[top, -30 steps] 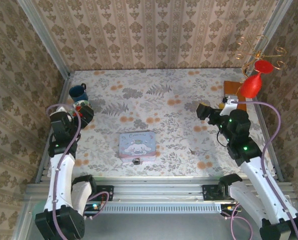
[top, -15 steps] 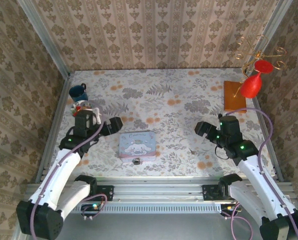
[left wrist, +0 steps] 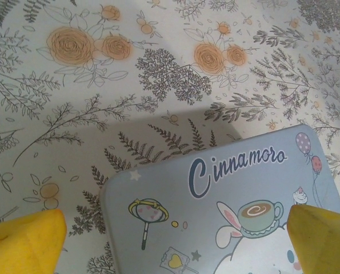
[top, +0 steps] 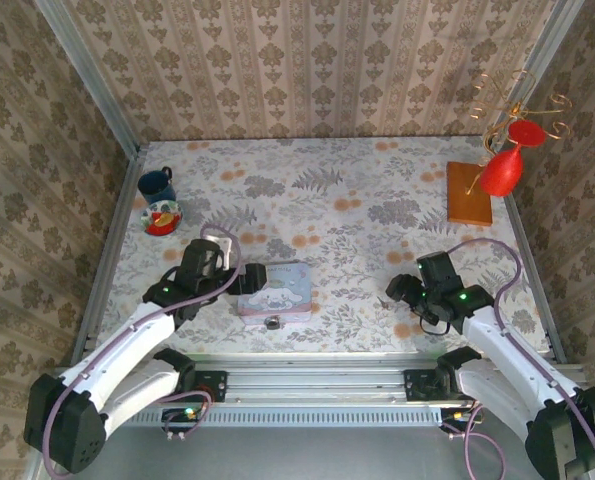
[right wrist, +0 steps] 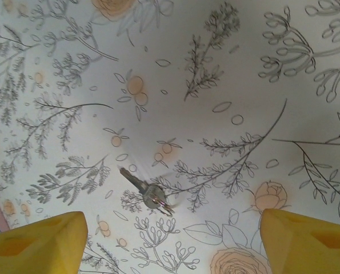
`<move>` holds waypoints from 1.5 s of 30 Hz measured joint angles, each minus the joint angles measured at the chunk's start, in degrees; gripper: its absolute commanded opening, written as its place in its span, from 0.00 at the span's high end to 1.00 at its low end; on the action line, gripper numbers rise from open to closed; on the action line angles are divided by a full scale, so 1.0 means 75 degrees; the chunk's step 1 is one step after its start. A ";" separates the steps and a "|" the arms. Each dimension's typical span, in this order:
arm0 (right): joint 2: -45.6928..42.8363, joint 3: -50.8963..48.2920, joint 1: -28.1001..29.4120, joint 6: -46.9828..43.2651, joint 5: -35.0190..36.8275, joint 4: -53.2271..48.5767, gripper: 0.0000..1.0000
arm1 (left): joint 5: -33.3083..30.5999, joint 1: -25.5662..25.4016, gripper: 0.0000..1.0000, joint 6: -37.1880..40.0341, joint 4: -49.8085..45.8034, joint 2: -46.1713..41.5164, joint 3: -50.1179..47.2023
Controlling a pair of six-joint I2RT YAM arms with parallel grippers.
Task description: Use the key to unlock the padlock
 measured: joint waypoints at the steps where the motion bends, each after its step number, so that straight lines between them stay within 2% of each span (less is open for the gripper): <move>1: 0.0035 -0.0009 0.0026 0.0044 0.0012 0.0003 0.25 | -0.0020 -0.0009 0.00 0.0064 0.0050 -0.0026 -0.0038; 12: 0.0944 -0.0169 0.0726 0.0618 0.0149 0.0522 0.41 | -0.0137 -0.0009 0.00 0.0475 0.0662 -0.0099 -0.0469; 20: 0.2282 0.0093 0.1268 0.0720 0.0230 0.1032 0.53 | -0.0131 -0.0009 0.00 0.0533 0.0979 -0.0096 -0.0551; 28: 0.3124 0.0635 0.1652 0.0624 0.0740 0.0644 0.67 | -0.0131 -0.0015 0.00 0.0533 0.1084 -0.0096 -0.0551; 38: 0.3392 0.0831 0.1955 0.0542 0.1137 0.0449 0.75 | -0.0131 -0.0015 0.00 0.0533 0.1186 -0.0003 -0.0551; 45: 0.3503 0.0935 0.2154 0.0498 0.1087 0.0892 0.88 | -0.0131 -0.0015 0.00 0.0533 0.1250 0.0061 -0.0551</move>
